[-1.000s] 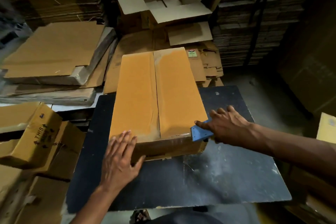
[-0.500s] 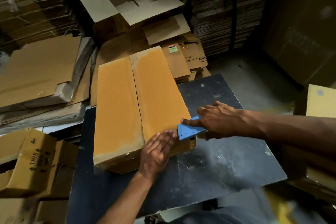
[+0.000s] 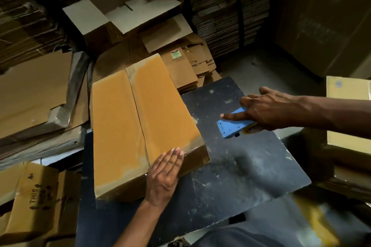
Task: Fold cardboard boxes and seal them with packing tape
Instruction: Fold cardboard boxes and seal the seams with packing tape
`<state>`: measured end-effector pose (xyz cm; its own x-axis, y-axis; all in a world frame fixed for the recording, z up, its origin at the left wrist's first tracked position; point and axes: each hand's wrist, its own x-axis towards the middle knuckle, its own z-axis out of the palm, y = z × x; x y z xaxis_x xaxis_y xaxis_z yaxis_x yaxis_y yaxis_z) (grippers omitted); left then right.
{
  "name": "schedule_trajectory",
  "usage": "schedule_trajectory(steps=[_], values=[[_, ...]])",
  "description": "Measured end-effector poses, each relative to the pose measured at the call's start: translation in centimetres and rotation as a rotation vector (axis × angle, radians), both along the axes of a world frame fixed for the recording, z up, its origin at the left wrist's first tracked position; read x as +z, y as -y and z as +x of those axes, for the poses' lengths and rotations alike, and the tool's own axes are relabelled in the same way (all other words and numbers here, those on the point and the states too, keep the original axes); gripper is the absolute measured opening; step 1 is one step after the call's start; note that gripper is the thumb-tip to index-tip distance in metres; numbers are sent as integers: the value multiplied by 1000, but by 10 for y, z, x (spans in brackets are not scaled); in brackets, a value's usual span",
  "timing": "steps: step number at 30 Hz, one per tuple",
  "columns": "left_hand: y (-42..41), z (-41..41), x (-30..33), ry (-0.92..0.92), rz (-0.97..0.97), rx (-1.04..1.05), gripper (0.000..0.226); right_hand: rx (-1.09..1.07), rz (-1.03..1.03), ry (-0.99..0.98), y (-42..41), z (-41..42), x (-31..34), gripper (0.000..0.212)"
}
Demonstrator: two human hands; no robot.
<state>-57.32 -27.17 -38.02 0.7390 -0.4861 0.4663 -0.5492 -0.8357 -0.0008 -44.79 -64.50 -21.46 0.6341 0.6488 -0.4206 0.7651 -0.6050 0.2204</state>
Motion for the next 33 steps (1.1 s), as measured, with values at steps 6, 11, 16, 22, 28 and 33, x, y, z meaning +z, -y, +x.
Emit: schedule_trajectory(steps=[6,11,16,22,28,33], values=[[3,2,6,-2,-3,14,50,34,-85,63,-7,-2,-24,94],[18,1,37,-164,80,116,48,19,-53,-1,-33,-5,-64,85],[35,32,72,-255,171,28,59,-20,-62,-25,-55,-3,-70,78],[62,93,75,-392,433,-193,78,-111,-124,-113,-78,-2,-62,57],[67,116,77,-436,473,-281,77,-216,-210,-218,-48,1,-107,39],[88,129,87,-600,675,-223,99,-625,246,-526,-22,31,-154,44]])
